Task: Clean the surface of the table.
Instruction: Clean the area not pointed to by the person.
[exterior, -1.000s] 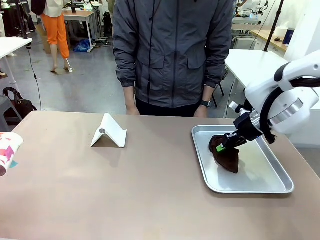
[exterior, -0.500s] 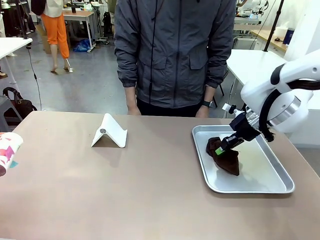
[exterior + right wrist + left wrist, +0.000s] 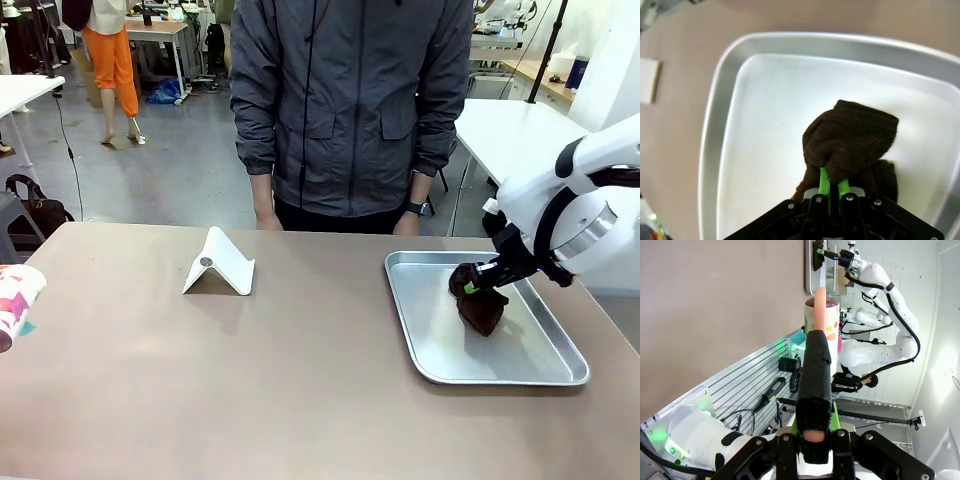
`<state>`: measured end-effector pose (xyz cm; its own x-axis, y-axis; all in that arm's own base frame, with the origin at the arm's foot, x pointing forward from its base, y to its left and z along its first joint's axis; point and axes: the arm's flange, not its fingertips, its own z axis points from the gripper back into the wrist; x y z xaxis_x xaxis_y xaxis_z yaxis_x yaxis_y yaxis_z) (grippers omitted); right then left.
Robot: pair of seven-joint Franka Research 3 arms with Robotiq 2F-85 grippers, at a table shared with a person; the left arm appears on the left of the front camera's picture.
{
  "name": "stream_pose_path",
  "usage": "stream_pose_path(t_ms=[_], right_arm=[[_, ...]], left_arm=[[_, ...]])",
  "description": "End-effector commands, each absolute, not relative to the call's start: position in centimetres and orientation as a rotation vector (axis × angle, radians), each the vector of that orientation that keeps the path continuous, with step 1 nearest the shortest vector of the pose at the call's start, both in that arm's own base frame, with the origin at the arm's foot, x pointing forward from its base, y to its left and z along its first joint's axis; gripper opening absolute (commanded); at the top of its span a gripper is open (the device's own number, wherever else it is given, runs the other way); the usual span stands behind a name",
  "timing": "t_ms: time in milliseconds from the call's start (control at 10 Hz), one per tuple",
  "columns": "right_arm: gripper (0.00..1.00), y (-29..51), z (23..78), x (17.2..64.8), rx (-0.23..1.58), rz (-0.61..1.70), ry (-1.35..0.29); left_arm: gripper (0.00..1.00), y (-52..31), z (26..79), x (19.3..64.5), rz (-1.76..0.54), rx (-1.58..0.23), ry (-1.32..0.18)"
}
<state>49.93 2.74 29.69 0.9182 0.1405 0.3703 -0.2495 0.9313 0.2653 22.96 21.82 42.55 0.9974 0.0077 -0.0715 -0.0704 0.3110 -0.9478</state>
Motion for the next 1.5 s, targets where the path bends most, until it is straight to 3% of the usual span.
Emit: stream_pose_path(t_ms=[0, 400, 1100, 1400], right_arm=[[0.07, 0.9, 29.1, 49.7, 0.313, 0.081, -0.283], [0.07, -2.9, 32.6, 48.3, 0.762, -0.017, -0.236], [0.07, -6.6, 37.5, 42.6, 1.501, 0.268, -0.220], [0.07, -7.3, 37.5, 42.5, 1.572, 0.230, -0.192]], left_arm=[[0.22, 21.8, 43.0, 22.7, 0.046, -1.271, 0.054], [0.22, 21.8, 43.0, 22.7, 0.046, -1.271, 0.054], [0.22, 21.8, 43.0, 22.7, 0.046, -1.271, 0.054], [0.22, 21.8, 43.0, 22.7, 0.046, -1.271, 0.054]])
